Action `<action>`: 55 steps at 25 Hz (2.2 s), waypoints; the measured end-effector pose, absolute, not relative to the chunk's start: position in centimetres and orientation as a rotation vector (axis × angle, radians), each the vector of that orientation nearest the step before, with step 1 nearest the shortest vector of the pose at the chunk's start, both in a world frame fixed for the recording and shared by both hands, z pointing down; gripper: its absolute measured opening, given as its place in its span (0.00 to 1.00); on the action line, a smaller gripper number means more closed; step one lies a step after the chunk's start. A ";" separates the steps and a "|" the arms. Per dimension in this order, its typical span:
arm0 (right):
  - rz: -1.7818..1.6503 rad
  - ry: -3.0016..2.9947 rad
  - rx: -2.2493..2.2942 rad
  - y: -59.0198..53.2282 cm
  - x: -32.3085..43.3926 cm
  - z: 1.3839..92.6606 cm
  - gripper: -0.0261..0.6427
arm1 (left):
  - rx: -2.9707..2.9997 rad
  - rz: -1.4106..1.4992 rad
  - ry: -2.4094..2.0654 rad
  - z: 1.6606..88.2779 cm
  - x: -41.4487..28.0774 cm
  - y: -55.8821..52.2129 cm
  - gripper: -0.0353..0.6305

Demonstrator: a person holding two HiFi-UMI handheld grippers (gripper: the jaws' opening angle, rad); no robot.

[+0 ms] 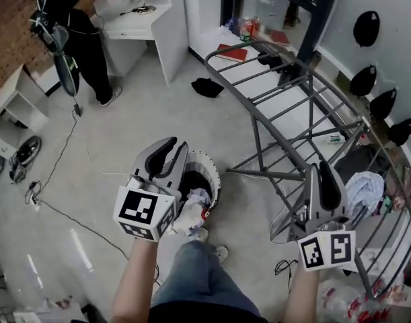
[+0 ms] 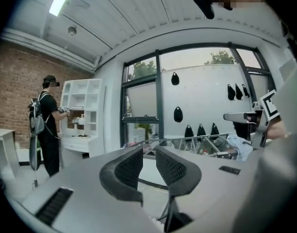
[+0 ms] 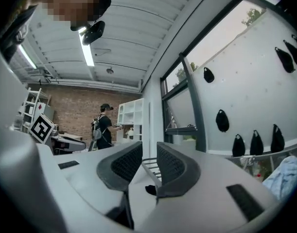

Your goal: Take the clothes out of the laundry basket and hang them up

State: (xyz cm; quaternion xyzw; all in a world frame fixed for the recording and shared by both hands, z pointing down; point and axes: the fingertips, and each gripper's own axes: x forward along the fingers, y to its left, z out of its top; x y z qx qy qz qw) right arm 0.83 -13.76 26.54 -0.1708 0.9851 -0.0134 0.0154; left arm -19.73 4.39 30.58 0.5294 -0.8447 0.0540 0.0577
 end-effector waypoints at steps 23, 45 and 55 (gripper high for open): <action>-0.200 3.539 0.037 1.7 -19.2 57.6 0.17 | 1.265 0.185 -2.384 59.2 -27.9 16.2 0.18; -0.321 4.147 0.399 12.4 -9.0 91.2 0.25 | 1.196 0.124 -1.975 87.5 -18.1 17.8 0.25; -0.018 4.276 0.509 13.1 -6.7 94.7 0.27 | 1.210 0.126 -1.945 88.0 -17.3 17.8 0.25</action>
